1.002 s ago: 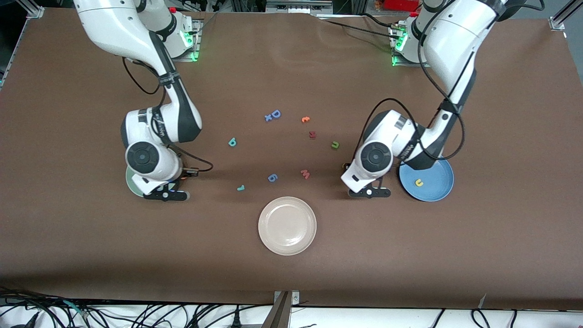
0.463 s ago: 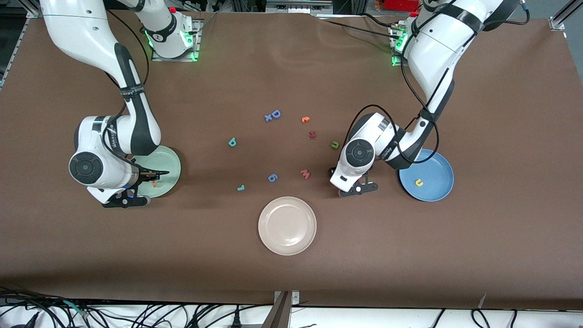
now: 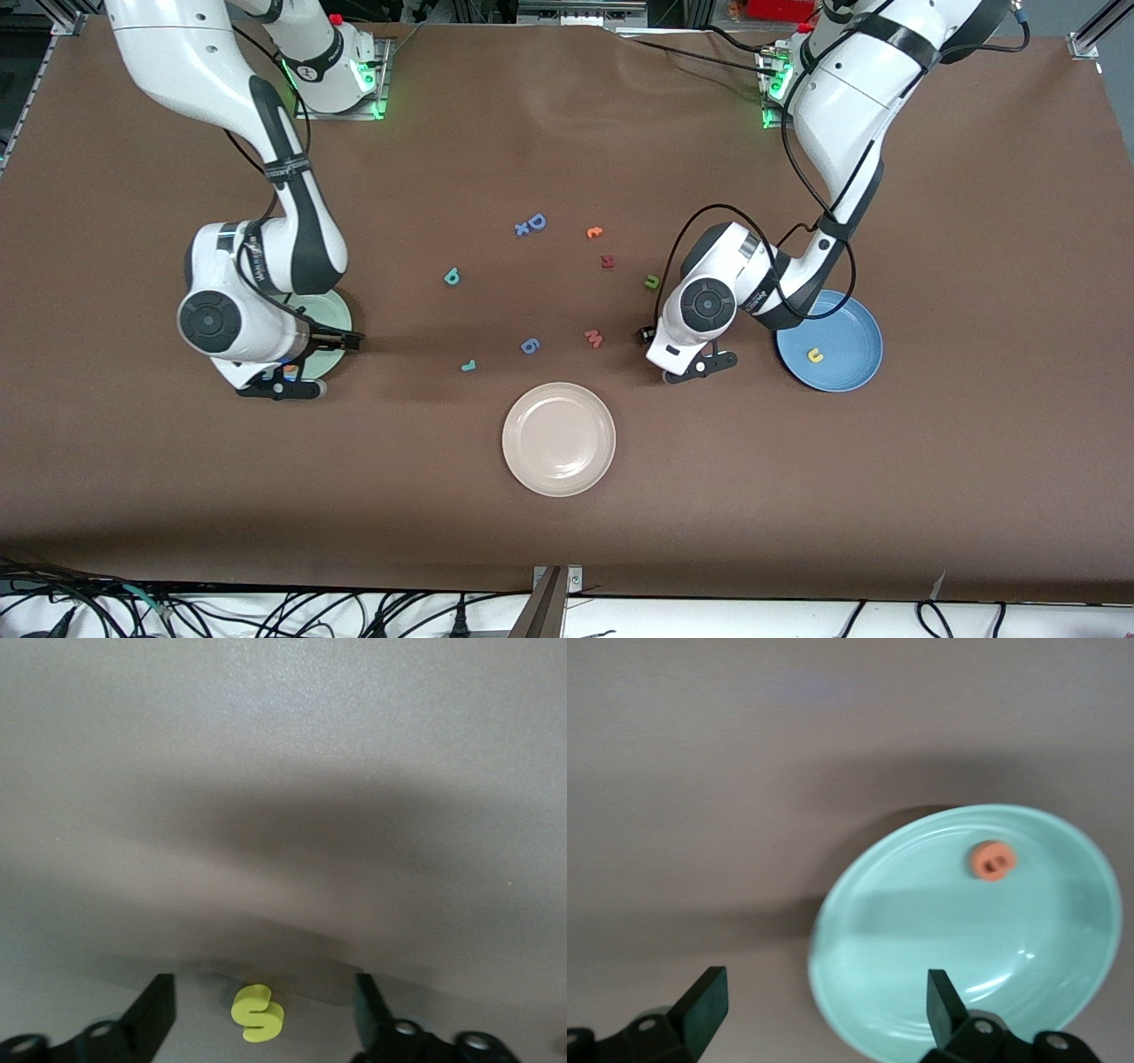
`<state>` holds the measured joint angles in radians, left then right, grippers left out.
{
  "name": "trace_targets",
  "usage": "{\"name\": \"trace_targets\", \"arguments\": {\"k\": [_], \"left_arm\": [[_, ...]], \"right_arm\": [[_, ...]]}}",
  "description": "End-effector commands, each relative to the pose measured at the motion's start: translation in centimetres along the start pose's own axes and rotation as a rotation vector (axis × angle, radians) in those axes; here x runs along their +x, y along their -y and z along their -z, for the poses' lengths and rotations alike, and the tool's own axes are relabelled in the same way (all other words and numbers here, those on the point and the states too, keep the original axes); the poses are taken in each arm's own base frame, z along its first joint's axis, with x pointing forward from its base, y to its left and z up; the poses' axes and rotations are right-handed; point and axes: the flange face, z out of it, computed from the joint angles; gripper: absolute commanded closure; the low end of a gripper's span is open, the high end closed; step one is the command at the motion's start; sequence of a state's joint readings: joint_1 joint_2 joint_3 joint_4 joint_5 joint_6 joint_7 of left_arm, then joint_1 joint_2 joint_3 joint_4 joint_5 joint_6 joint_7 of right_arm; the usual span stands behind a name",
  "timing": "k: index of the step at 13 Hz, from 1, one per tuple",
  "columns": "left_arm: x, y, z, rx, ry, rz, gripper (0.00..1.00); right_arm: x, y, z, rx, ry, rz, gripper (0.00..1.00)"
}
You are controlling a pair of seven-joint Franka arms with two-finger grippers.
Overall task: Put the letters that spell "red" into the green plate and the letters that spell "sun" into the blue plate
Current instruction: 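Grasp the yellow s with the left gripper while the right gripper grasps cyan q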
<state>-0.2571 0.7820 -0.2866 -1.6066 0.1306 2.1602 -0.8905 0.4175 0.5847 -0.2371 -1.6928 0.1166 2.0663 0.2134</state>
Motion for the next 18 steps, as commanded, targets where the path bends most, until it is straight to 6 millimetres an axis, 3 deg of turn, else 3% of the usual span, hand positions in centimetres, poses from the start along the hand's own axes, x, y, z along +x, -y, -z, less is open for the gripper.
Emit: {"name": "trace_targets", "arguments": {"k": [1, 4, 6, 8, 11, 13, 16, 18], "left_arm": [[0.4, 0.8, 0.3, -0.039, 0.046, 0.063, 0.28], [0.6, 1.1, 0.1, -0.040, 0.055, 0.073, 0.39], [1.0, 1.8, 0.0, -0.035, 0.062, 0.084, 0.39], [0.3, 2.6, -0.8, -0.010, 0.082, 0.083, 0.44], [0.1, 2.4, -0.9, -0.011, 0.085, 0.082, 0.45], [0.0, 2.3, -0.9, -0.020, 0.096, 0.091, 0.45], [-0.1, 2.4, -1.1, -0.017, 0.098, 0.091, 0.67], [-0.1, 2.4, -1.2, -0.015, 0.100, 0.090, 0.79]], "right_arm": [[-1.2, 3.9, 0.4, 0.046, 0.005, -0.076, 0.01], [-3.3, 7.0, -1.2, 0.048, -0.011, -0.153, 0.01], [-5.2, 9.6, -2.1, 0.071, -0.062, -0.232, 0.01], [-7.2, 10.6, -3.3, 0.080, -0.082, -0.286, 0.01], [-11.2, 12.6, -5.4, 0.108, -0.139, -0.338, 0.01], [-12.7, 13.3, -5.8, 0.121, -0.155, -0.360, 0.01], [-16.0, 14.4, -7.3, 0.145, -0.192, -0.379, 0.01], [-16.9, 14.3, -8.5, 0.152, -0.211, -0.376, 0.01]]}}
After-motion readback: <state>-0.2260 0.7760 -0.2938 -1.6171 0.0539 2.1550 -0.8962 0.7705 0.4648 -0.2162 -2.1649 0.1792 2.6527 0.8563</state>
